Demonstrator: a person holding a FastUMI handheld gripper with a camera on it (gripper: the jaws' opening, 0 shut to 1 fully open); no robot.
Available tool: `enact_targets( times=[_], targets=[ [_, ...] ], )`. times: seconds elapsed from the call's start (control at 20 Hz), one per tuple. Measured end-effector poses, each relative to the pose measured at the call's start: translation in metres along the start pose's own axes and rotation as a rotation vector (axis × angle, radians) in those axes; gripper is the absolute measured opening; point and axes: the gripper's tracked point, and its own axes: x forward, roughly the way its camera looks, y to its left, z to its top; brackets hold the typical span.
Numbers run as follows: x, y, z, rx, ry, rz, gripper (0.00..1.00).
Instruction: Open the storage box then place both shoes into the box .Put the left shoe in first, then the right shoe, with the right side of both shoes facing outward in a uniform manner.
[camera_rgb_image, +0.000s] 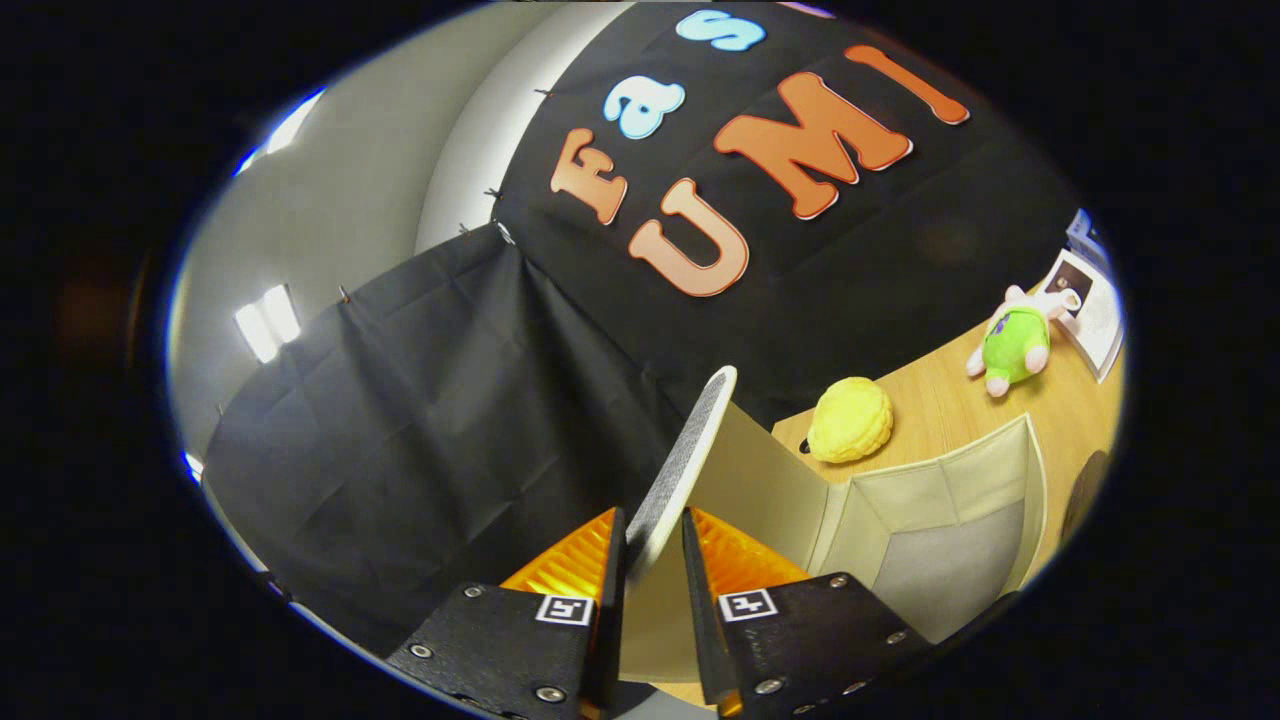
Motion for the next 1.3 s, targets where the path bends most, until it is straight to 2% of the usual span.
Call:
enact_targets(
  times=[0.05,0.15,0.2,0.25,0.55,0.85,1.15,1.3],
  targets=[
    [0.005,0.001,-0.009,-0.026,0.018,-0.016,0.38],
    [0.009,0.0,-0.017,-0.07,0.024,-0.043,0.7],
    [0.01,-0.002,-0.018,-0.097,0.024,-0.058,0.92],
    [0.011,-0.006,-0.022,-0.124,0.024,-0.075,0.98],
    [-0.017,-0.039,-0.017,-0.258,-0.003,-0.178,0.98],
    [-0.071,-0.101,0.015,-0.421,-0.066,-0.338,0.98],
    [-0.148,-0.189,0.042,-0.508,-0.134,-0.554,0.98],
    [-0.177,-0.233,0.041,-0.53,-0.121,-0.643,0.98]
  ],
)
